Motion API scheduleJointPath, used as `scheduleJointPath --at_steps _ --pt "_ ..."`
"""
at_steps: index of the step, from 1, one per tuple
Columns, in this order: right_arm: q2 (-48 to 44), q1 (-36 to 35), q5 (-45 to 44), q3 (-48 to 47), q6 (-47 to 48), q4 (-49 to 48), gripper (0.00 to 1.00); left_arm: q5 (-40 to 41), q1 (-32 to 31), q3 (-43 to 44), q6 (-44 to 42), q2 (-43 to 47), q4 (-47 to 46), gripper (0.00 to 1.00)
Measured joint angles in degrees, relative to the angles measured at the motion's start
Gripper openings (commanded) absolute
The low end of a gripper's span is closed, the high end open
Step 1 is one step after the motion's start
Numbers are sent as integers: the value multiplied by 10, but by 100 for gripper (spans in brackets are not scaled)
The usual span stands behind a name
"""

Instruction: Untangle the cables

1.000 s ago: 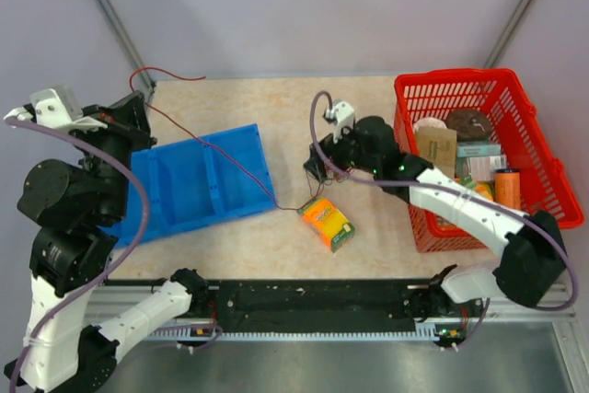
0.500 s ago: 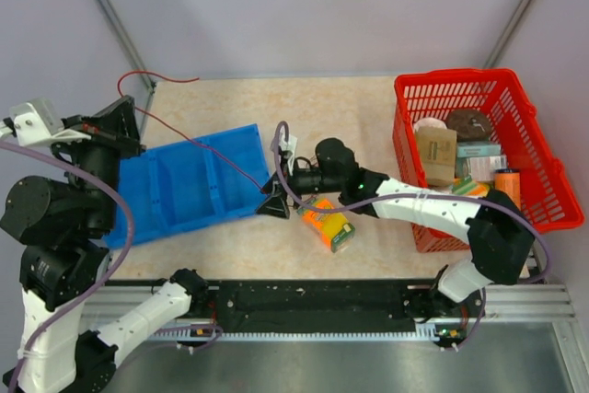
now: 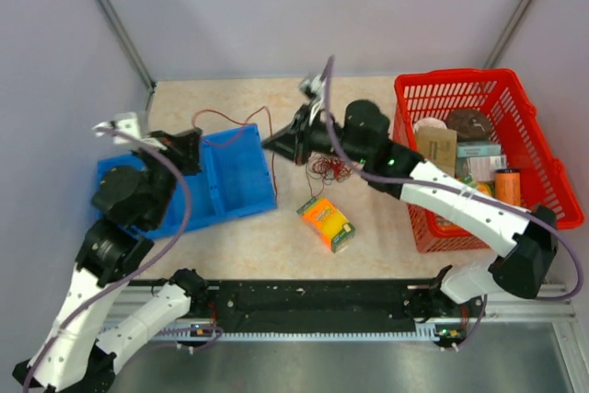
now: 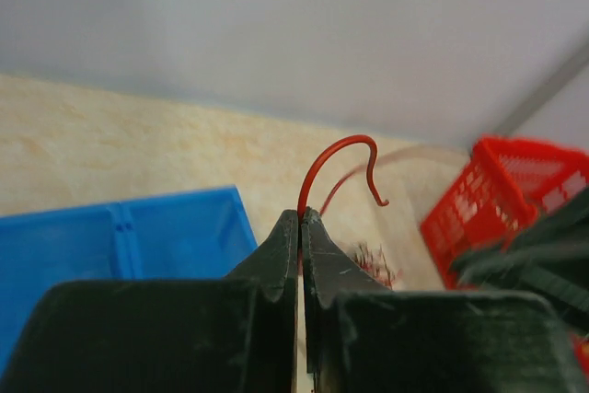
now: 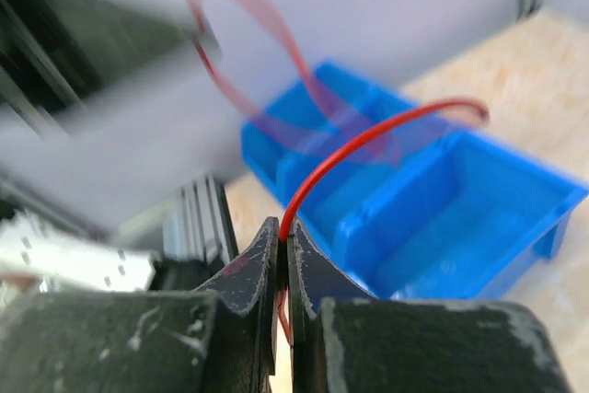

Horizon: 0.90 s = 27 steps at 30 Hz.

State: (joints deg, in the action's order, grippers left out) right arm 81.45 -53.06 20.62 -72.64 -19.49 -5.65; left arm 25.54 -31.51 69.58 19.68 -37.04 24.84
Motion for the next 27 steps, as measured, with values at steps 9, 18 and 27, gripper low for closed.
scheduleJointPath --at_steps 9,18,27 --pt "-24 89 13 -99 -174 1 0 -295 0 -196 106 -64 -149 0" --pt "-23 89 3 -63 -238 18 0 -449 0 -225 177 -95 -313 0" --pt "-32 89 -24 -22 -247 35 0 -494 0 -260 195 -97 -361 1"
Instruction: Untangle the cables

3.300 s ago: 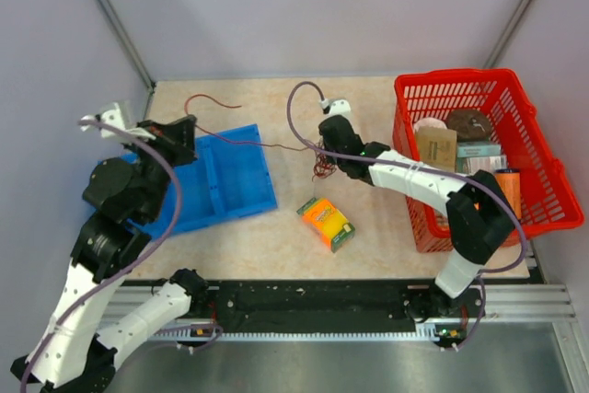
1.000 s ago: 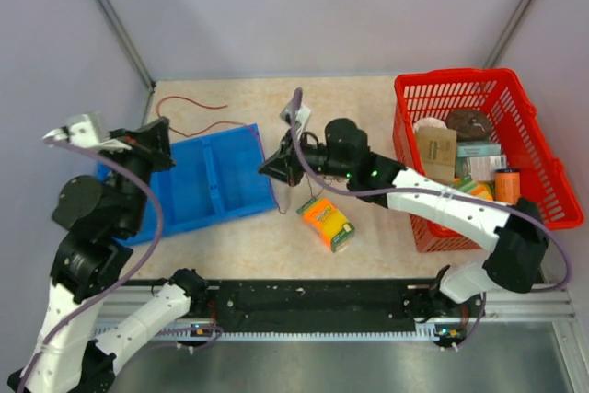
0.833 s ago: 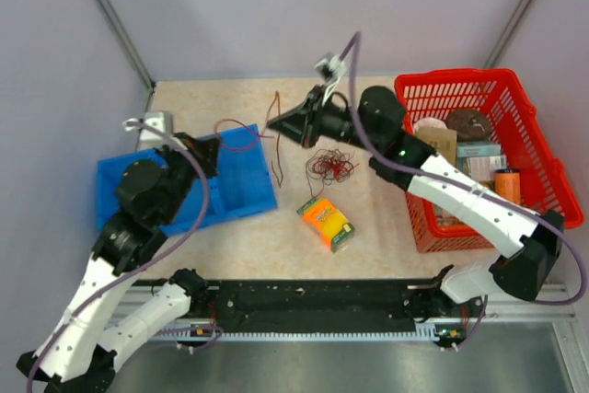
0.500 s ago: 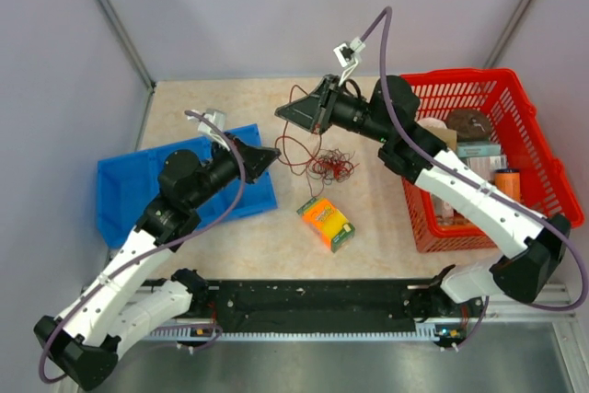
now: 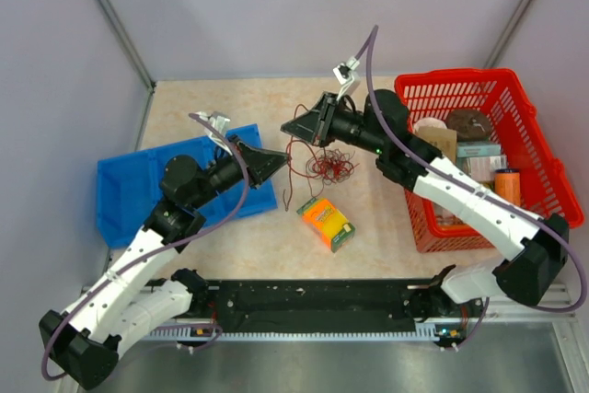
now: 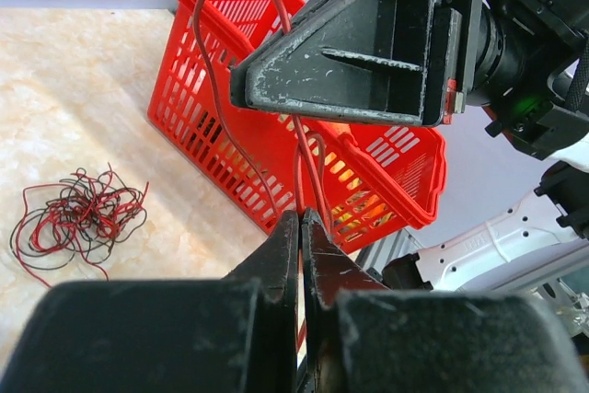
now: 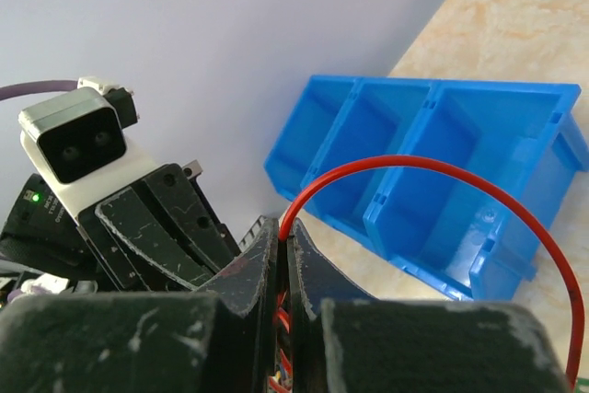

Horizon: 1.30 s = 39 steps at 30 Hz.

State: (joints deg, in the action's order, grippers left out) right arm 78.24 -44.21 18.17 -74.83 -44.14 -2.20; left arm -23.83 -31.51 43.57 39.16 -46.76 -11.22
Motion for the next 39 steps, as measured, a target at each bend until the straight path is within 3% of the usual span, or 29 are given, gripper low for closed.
scheduleJointPath --at_steps 15,25,39 --pt "-57 0 -33 14 49 40 0 -32 0 -22 31 0 -83 0" --pt "-54 -5 -53 22 9 34 0 -37 0 -22 34 -18 -82 2" --pt "-36 -22 -67 22 0 22 0 -48 0 -22 43 -25 -92 16"
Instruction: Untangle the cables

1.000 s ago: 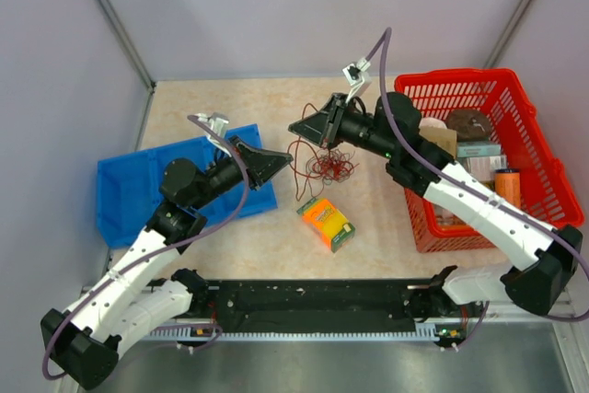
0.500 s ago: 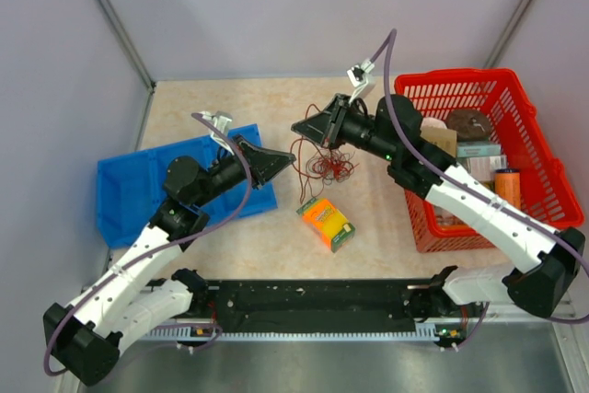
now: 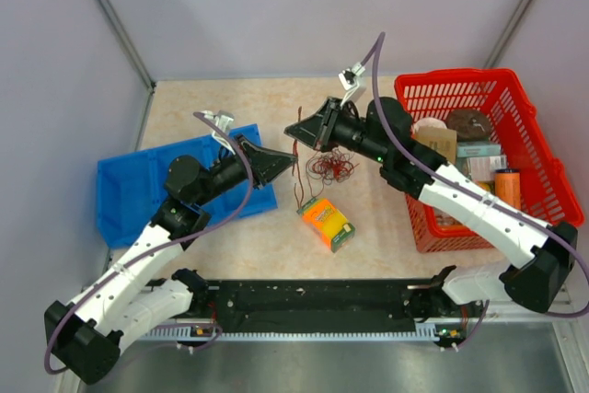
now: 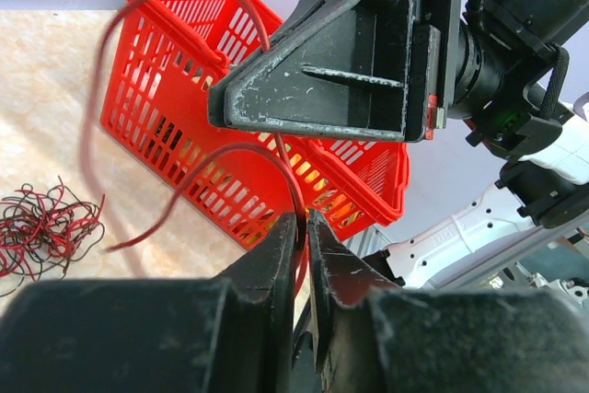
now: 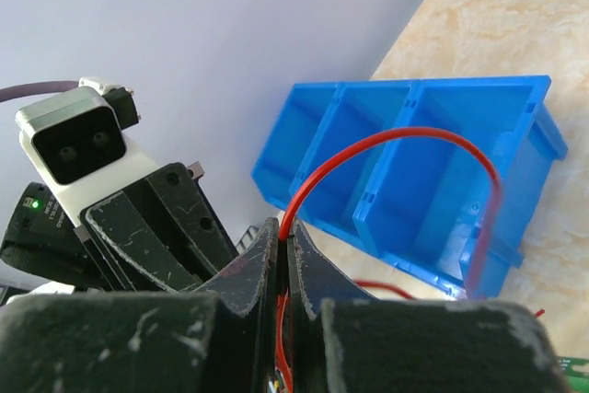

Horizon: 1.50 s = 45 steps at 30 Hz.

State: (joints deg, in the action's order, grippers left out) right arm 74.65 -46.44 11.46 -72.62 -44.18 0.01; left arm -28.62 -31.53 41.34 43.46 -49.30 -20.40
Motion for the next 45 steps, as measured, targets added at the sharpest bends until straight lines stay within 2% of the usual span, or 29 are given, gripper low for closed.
scheduleJointPath --at_steps 9,13,15,16,19,21,23,28,31,37,45 --pt "0 -18 -1 0 -10 -6 0 5 0 0 2 -7 -2 18" --pt "-3 -30 -13 3 -17 -9 0 11 0 0 2 -15 -2 2" --pt "-9 -31 -21 10 -22 -12 0 13 -1 0 4 -15 -2 0" --pt "-11 -31 -25 10 -22 -10 6 14 -1 0 3 -15 -1 0" --pt "-19 -34 -41 13 -12 -3 54 31 -2 7 -4 -13 17 0" --pt "-28 -34 -56 13 3 20 74 66 -2 17 -17 -6 58 0" --pt "-38 -30 -68 13 24 49 85 110 -2 26 -31 8 107 0" --pt "-91 7 -105 37 92 118 87 261 1 92 -68 34 283 0" --pt "-150 21 -141 75 124 150 87 317 8 144 -92 21 353 0" --pt "-208 21 -159 121 151 164 86 389 10 158 -169 21 385 0" --pt "-209 21 -161 141 161 176 86 435 10 229 -277 26 398 0"
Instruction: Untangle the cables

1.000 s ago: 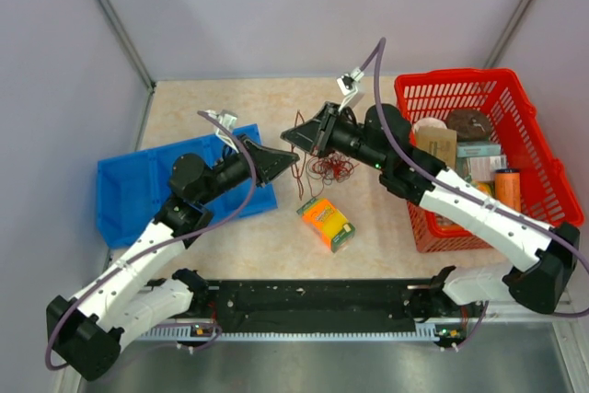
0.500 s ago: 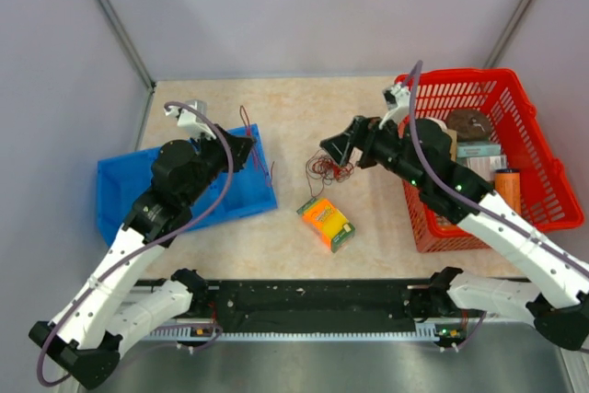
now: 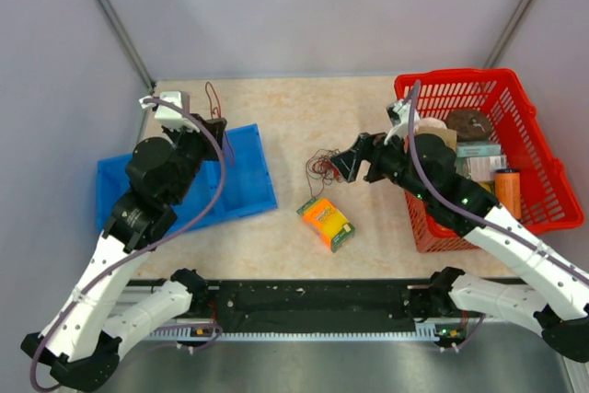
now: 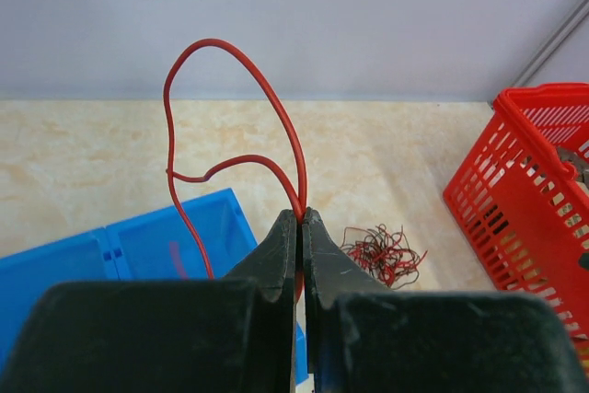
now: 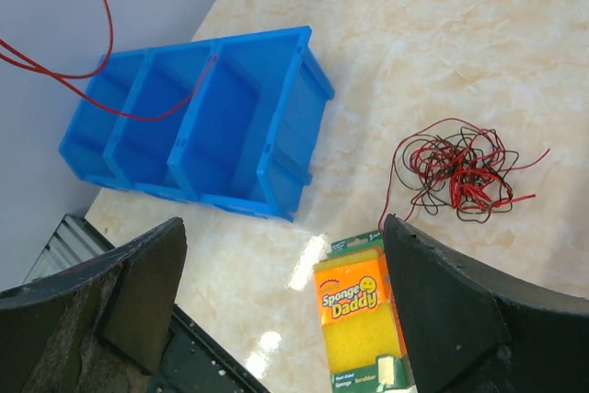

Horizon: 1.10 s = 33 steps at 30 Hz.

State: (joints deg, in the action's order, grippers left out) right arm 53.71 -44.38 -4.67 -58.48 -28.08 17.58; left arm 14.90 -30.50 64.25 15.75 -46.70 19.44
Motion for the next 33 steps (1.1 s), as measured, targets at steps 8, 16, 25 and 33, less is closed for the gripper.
scheduleJointPath --at_steps 8,16,25,33 --pt "2 0 7 8 0 -3 86 -1 3 -19 -18 -12 -39 0" --pt "-10 0 6 30 0 0 86 -24 36 -124 31 -95 -63 0" --pt "-7 0 6 30 1 -2 86 -50 161 -106 193 -242 23 0" --pt "3 0 6 30 1 -2 86 -28 108 45 306 -474 195 0"
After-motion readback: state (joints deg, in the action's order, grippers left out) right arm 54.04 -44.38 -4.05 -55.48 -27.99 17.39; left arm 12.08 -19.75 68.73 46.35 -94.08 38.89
